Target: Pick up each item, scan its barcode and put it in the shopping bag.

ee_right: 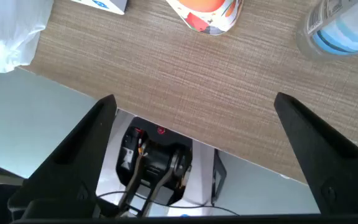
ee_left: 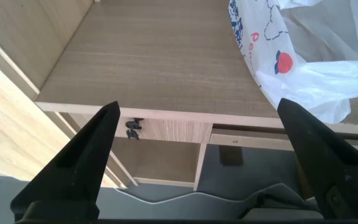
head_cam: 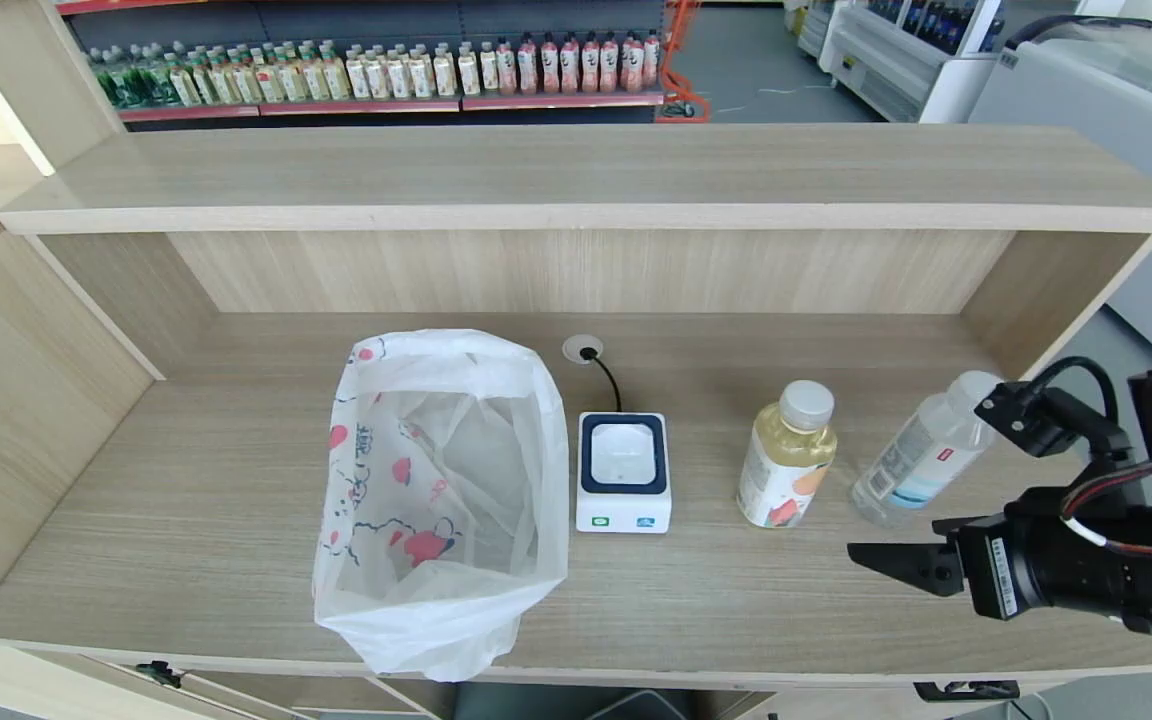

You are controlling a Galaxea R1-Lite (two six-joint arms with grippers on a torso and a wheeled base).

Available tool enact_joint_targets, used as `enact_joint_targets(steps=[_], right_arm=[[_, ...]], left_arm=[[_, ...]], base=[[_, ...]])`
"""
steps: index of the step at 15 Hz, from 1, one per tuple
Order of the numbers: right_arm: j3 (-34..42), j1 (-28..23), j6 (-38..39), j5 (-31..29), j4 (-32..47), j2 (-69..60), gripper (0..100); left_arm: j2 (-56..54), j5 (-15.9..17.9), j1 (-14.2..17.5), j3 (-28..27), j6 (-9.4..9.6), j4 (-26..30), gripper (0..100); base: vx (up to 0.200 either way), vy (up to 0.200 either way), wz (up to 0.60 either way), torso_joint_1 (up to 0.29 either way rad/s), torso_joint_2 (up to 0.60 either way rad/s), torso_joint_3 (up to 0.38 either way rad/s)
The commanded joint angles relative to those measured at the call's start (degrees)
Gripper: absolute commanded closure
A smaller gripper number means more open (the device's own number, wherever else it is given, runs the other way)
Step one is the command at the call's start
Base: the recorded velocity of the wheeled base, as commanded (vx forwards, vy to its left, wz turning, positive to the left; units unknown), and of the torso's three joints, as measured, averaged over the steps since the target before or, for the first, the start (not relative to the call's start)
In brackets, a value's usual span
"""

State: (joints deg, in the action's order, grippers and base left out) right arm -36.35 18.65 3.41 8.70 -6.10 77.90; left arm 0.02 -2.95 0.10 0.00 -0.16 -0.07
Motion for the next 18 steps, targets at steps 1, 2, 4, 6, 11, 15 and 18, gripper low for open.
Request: enact_joint_targets(steps=[1, 2, 4, 6, 11, 15, 18], right_arm=[[0.67, 1.12, 0.01, 0.0, -3.57, 3.14, 0], [2.51, 2.09, 0.01, 0.0, -9.37, 4.19, 0], [4.27, 2.44, 0.01, 0.0, -15.44, 5.42, 0], [5.41, 2.44, -0.07, -0.09, -21.24, 7.18, 0], [7.96, 4.11, -0.43, -4.22, -34.25, 13.24, 0], [8.32, 4.64, -0.69, -4.31, -40.31, 17.29, 0], [8.32, 4.64, -1.04, -4.31, -43.48, 19.31, 0]], left_arm=[[-0.02, -0.04, -0.01, 0.0, -0.02, -0.01, 0], [-0.02, -0.04, -0.01, 0.0, -0.02, -0.01, 0], [-0.02, -0.04, -0.01, 0.0, -0.02, -0.01, 0], [-0.02, -0.04, -0.01, 0.0, -0.02, -0.01, 0], [-0.02, -0.04, -0.01, 0.0, -0.02, -0.01, 0], [-0.02, -0.04, -0.01, 0.0, -0.02, -0.01, 0], [-0.02, -0.04, -0.01, 0.0, -0.02, -0.01, 0]], base=[[0.0, 0.0, 0.0, 0.0, 0.0, 0.0], [0.0, 0.0, 0.0, 0.0, 0.0, 0.0], [0.0, 0.0, 0.0, 0.0, 0.0, 0.0], [0.0, 0.0, 0.0, 0.0, 0.0, 0.0], [0.0, 0.0, 0.0, 0.0, 0.0, 0.0], [0.0, 0.0, 0.0, 0.0, 0.0, 0.0], [0.0, 0.0, 0.0, 0.0, 0.0, 0.0]])
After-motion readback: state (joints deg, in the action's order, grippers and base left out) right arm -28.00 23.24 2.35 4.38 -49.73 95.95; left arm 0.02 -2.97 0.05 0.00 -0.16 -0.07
